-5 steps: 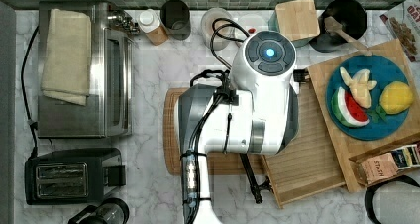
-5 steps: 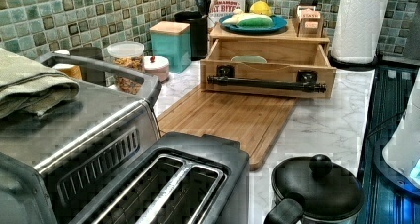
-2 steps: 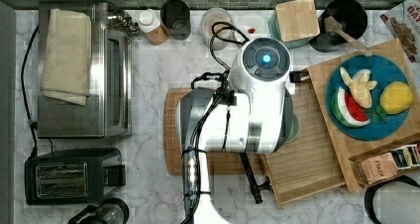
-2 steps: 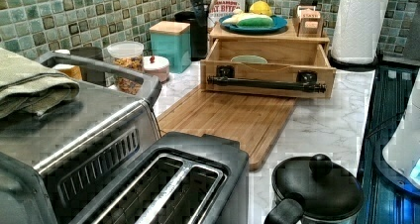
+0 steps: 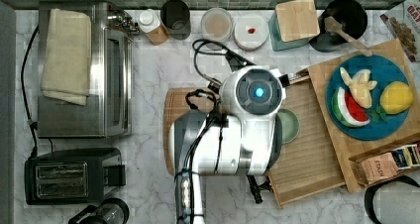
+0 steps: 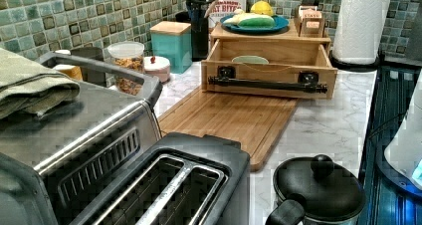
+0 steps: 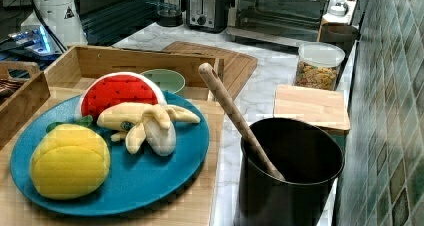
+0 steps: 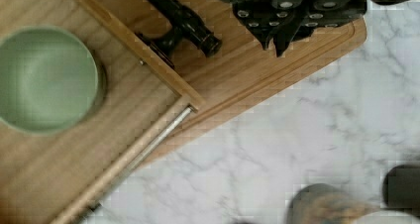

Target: Close the drawer.

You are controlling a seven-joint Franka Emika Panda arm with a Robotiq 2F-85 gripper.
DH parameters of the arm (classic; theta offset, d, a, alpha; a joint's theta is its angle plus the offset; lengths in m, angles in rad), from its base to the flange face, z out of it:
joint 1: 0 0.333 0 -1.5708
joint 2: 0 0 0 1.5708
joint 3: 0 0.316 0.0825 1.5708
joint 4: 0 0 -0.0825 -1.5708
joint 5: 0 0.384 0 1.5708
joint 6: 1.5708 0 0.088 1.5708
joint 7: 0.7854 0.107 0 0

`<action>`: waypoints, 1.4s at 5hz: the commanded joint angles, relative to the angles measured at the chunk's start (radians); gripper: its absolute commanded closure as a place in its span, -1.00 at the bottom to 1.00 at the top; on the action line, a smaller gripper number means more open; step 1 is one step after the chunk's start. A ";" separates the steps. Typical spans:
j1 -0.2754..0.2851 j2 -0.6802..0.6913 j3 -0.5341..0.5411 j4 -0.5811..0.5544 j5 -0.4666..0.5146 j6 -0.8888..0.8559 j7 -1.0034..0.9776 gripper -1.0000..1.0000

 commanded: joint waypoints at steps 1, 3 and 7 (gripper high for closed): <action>0.079 -0.065 0.037 -0.130 0.028 -0.016 -0.387 1.00; 0.063 -0.105 0.008 -0.350 0.015 0.207 -0.678 1.00; 0.058 -0.127 0.057 -0.580 -0.093 0.456 -0.640 1.00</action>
